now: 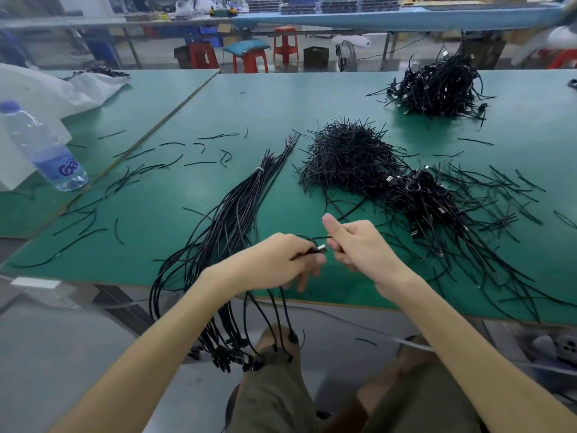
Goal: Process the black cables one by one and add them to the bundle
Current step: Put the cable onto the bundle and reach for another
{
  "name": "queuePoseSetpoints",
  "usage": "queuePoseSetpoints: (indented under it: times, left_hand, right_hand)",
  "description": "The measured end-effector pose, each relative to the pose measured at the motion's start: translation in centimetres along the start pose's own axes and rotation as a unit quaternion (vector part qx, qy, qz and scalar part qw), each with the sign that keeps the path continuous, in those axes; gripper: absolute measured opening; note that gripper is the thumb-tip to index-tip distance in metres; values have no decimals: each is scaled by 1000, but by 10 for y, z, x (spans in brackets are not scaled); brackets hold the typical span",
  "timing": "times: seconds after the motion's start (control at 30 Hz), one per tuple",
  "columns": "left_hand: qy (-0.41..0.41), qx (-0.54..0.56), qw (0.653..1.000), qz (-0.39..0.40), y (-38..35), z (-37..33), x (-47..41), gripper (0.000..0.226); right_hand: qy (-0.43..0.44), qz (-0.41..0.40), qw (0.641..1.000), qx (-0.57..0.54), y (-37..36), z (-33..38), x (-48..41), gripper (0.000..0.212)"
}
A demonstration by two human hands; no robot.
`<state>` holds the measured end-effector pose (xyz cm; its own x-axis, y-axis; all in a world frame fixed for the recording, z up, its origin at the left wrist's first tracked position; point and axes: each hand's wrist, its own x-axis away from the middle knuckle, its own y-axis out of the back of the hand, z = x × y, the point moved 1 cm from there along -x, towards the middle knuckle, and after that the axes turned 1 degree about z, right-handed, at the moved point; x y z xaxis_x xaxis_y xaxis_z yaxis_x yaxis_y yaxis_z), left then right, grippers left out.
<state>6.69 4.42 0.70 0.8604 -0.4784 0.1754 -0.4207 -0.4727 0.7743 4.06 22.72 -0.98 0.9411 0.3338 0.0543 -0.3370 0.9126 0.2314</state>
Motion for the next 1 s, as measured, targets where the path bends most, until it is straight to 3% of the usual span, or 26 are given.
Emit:
queuePoseSetpoints:
  times: [0.13,0.27,0.37,0.5,0.63,0.7,0.8,0.83,0.87,0.93,1.0]
  left_hand:
    - [4,63,988,-138,-5,11,-11,19]
    - [-39,224,957,-180,-11,18,-10,35]
    - [-35,440,882,-166,-17,19,-12,39]
    - [-27,598,786,-153,-19,13,-16,52]
    - [-16,781,612,-125,-5,4,-14,36]
    - [-25,798,585,-142,6,7,-11,37]
    - [-34,802,576,-158,19,12,-5,40]
    - [-39,796,584,-152,21,14,-2,41]
    - [-45,771,618,-147,22,18,1,42]
    - [-50,618,770,-152,24,23,7,44]
    - [-38,370,920,-120,18,22,10,47]
  right_hand:
    - [49,-34,998,-28,-11,12,1,57]
    - [67,-53,995,-57,-9,17,6,56]
    - [90,-36,994,-45,-14,19,11,58]
    - [98,14,995,-2,-35,9,19,59]
    - [87,28,996,4,-40,-5,16,62]
    - [97,23,994,41,-36,-9,10,64]
    - [112,11,990,91,-26,-14,3,68]
    - [114,6,987,110,-24,-16,1,70]
    - [115,3,984,133,-20,-18,-1,70]
    - [108,-5,973,202,-14,-21,-6,70]
    - [100,-26,949,298,-8,-21,-11,69]
